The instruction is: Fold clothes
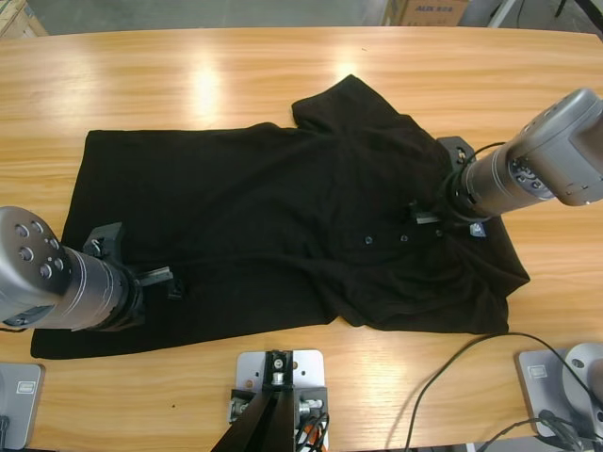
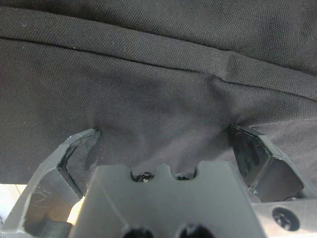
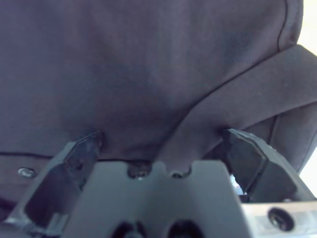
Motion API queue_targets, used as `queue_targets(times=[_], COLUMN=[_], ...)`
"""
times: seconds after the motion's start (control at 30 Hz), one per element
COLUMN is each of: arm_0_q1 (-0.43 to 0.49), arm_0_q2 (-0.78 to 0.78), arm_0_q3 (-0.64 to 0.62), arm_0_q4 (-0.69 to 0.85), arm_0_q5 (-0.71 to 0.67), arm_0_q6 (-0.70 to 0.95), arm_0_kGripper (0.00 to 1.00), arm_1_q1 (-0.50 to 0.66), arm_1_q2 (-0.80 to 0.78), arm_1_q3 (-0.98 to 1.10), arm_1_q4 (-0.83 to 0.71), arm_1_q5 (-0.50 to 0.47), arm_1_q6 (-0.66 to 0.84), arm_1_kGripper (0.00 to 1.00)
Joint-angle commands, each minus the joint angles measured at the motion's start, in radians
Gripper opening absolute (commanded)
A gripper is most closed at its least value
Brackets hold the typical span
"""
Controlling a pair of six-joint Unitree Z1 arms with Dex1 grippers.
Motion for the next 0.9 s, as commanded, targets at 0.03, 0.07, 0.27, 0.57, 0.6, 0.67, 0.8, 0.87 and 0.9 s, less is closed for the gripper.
queue_targets(times=[0.03, 0.07, 0.27, 0.57, 0.6, 0.67, 0.8, 0.87, 0.9], arm_0_q1=[-0.028, -0.031, -0.046, -0.068, -0.068, -0.067, -0.066, -0.052, -0.036], arm_0_q2=[0.038, 0.039, 0.022, -0.012, -0.009, -0.005, -0.020, -0.050, -0.072], arm_0_q3=[0.096, 0.103, 0.164, 0.149, 0.148, 0.145, 0.118, 0.100, 0.082], arm_0_q4=[-0.009, -0.009, -0.008, 0.048, 0.047, 0.047, 0.047, 0.047, 0.048], arm_0_q5=[0.010, 0.010, 0.012, 0.007, 0.007, 0.007, 0.009, 0.009, 0.010], arm_0_q6=[0.016, 0.021, 0.043, 0.065, 0.066, 0.067, 0.074, 0.079, 0.093], arm_0_kGripper=[1.000, 1.000, 1.000, 1.000, 1.000, 1.000, 1.000, 1.000, 1.000], arm_1_q1=[0.079, 0.093, 0.103, 0.107, 0.107, 0.107, 0.102, 0.102, 0.102], arm_1_q2=[0.013, 0.016, -0.008, 0.019, 0.027, 0.024, -0.081, -0.136, -0.167], arm_1_q3=[0.080, 0.081, 0.081, 0.049, 0.045, 0.037, -0.027, -0.090, -0.131], arm_1_q4=[-0.005, -0.002, 0.031, 0.193, 0.193, 0.181, 0.173, 0.180, 0.200], arm_1_q5=[-0.029, -0.030, -0.032, -0.056, -0.059, -0.079, -0.106, -0.052, -0.026], arm_1_q6=[0.029, 0.044, 0.071, 0.106, 0.105, 0.088, -0.026, -0.073, -0.104], arm_1_kGripper=[0.996, 0.996, 0.996, 0.996, 0.996, 0.996, 1.000, 1.000, 1.000])
